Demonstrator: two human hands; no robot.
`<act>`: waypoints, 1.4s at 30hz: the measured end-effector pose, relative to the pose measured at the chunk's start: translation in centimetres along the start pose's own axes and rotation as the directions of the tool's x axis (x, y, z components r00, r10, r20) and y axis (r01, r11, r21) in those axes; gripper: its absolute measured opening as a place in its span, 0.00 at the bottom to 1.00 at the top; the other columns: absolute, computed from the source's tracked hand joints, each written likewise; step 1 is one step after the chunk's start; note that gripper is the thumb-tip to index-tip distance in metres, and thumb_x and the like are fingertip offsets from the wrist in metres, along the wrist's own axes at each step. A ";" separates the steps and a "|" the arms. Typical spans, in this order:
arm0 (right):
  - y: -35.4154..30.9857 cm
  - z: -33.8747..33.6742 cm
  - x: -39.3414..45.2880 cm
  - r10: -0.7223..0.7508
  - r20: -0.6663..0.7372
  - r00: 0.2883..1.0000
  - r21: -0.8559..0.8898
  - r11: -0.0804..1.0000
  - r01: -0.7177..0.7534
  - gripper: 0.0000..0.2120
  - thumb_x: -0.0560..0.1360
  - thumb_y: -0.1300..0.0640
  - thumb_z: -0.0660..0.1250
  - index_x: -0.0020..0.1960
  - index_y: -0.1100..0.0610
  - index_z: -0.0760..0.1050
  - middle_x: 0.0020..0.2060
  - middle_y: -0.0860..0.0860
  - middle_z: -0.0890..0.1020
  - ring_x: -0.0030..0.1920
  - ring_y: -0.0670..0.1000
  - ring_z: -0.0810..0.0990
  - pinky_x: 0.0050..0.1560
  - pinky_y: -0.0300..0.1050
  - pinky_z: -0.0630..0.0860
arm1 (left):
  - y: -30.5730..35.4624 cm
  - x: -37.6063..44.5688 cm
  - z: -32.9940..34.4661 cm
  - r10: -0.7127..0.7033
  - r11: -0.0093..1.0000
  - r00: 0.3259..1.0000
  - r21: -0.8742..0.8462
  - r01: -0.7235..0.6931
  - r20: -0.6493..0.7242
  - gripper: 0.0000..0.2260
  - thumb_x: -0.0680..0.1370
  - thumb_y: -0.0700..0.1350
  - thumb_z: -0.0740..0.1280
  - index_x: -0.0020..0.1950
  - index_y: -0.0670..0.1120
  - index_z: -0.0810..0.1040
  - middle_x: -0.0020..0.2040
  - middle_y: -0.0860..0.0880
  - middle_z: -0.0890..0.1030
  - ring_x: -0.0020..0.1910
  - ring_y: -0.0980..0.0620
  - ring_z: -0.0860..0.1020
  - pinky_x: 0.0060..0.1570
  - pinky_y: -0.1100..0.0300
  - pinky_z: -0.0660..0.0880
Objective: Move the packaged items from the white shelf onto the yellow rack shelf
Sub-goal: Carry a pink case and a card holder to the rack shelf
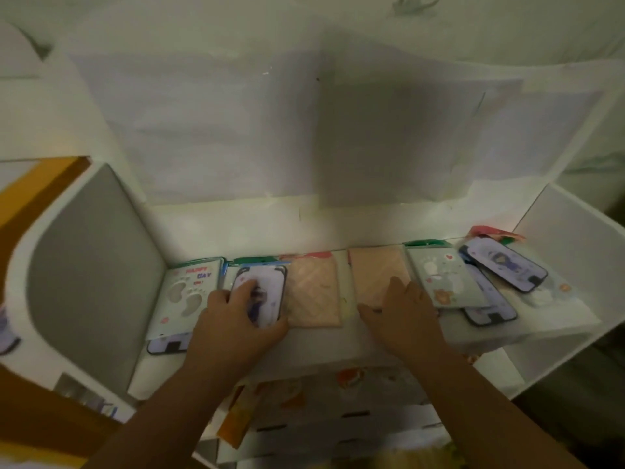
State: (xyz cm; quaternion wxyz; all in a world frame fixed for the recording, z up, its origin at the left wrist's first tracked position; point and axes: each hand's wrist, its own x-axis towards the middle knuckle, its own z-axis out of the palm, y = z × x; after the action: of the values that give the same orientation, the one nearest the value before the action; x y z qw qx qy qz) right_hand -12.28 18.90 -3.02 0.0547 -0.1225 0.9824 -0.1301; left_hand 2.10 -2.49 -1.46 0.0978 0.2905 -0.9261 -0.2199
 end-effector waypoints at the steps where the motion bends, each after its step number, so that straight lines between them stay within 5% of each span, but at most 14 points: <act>1: -0.2 0.0 0.4 0.024 0.017 1.000 0.018 1.000 -0.024 0.41 0.73 0.33 0.60 0.74 0.59 0.57 0.70 0.62 0.65 0.69 0.62 0.65 0.68 0.56 0.64 | 0.2 -0.5 -0.2 0.012 1.000 1.000 -0.020 -0.011 0.008 0.37 0.68 0.68 0.67 0.73 0.59 0.59 0.63 0.46 0.68 0.51 0.53 0.72 0.50 0.59 0.75; 7: -1.3 0.1 2.1 0.085 0.058 0.995 -0.029 0.996 -0.084 0.51 0.70 0.28 0.60 0.78 0.62 0.50 0.74 0.67 0.59 0.74 0.65 0.59 0.72 0.58 0.60 | 0.7 -2.0 -1.0 0.047 0.996 0.999 -0.081 -0.047 0.003 0.40 0.65 0.70 0.66 0.74 0.61 0.56 0.66 0.47 0.63 0.55 0.51 0.74 0.53 0.58 0.77; 18: -0.3 -1.7 3.4 0.089 0.076 0.993 -0.101 0.992 -0.082 0.58 0.56 0.29 0.70 0.75 0.57 0.53 0.69 0.62 0.64 0.68 0.64 0.64 0.67 0.59 0.61 | 2.0 -2.1 -0.9 -0.010 0.987 1.000 -0.158 0.009 -0.003 0.44 0.64 0.72 0.66 0.75 0.61 0.54 0.62 0.46 0.68 0.55 0.49 0.75 0.54 0.56 0.77; 23: 0.6 -1.7 3.5 0.110 0.015 0.994 0.096 0.989 -0.111 0.62 0.54 0.30 0.74 0.75 0.56 0.50 0.67 0.61 0.65 0.66 0.63 0.67 0.65 0.57 0.66 | 3.2 -2.3 -0.6 -0.040 0.976 0.998 -0.213 0.049 0.047 0.40 0.68 0.70 0.67 0.75 0.61 0.54 0.64 0.46 0.65 0.55 0.50 0.71 0.56 0.56 0.73; 27: 1.8 -2.4 3.7 0.052 -0.005 0.999 0.301 0.952 -0.048 0.47 0.68 0.42 0.75 0.76 0.60 0.57 0.70 0.59 0.69 0.68 0.60 0.69 0.66 0.51 0.66 | 4.5 -2.1 -0.4 -0.052 0.968 0.999 -0.244 0.052 0.009 0.27 0.80 0.60 0.58 0.77 0.57 0.56 0.68 0.43 0.67 0.63 0.45 0.71 0.62 0.52 0.70; 31: 2.5 -3.4 3.3 0.075 0.065 0.995 0.533 0.840 -0.098 0.24 0.74 0.48 0.71 0.63 0.62 0.74 0.55 0.58 0.79 0.54 0.57 0.77 0.56 0.50 0.75 | 4.7 -1.5 -0.1 -0.095 0.914 0.995 -0.397 0.084 -0.008 0.25 0.80 0.56 0.61 0.76 0.54 0.60 0.69 0.46 0.71 0.66 0.45 0.72 0.65 0.47 0.71; 34: 3.0 -3.5 2.5 0.074 0.168 0.983 0.718 0.674 -0.173 0.20 0.74 0.48 0.71 0.60 0.60 0.77 0.49 0.53 0.81 0.49 0.55 0.80 0.49 0.53 0.81 | 5.0 -1.4 -0.1 -0.206 0.819 0.978 -0.543 0.184 0.020 0.20 0.80 0.51 0.63 0.71 0.51 0.66 0.60 0.49 0.78 0.58 0.49 0.79 0.50 0.52 0.80; 37: 3.1 -3.5 1.6 0.057 0.205 0.977 0.798 0.568 -0.200 0.21 0.75 0.47 0.70 0.62 0.58 0.76 0.51 0.54 0.82 0.49 0.56 0.82 0.47 0.54 0.82 | 5.6 -1.9 -0.5 -0.238 0.818 0.971 -0.541 0.198 -0.003 0.09 0.81 0.53 0.61 0.57 0.50 0.74 0.46 0.53 0.80 0.46 0.54 0.80 0.33 0.66 0.73; 42: 2.5 -3.7 -0.1 -0.013 0.213 0.977 0.913 0.358 -0.194 0.12 0.78 0.51 0.67 0.61 0.52 0.74 0.50 0.52 0.81 0.45 0.54 0.82 0.29 0.42 0.78 | 5.7 -3.0 -1.6 -0.334 0.483 0.924 -0.808 0.338 0.186 0.08 0.81 0.49 0.63 0.54 0.49 0.79 0.46 0.47 0.85 0.45 0.47 0.84 0.44 0.50 0.81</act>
State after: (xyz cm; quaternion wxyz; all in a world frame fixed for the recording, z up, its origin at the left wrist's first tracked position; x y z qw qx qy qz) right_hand -13.26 22.13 -0.11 0.2112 -0.0273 0.7329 -0.6462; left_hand 2.21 2.88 2.40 0.1760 0.3845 -0.6376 -0.6439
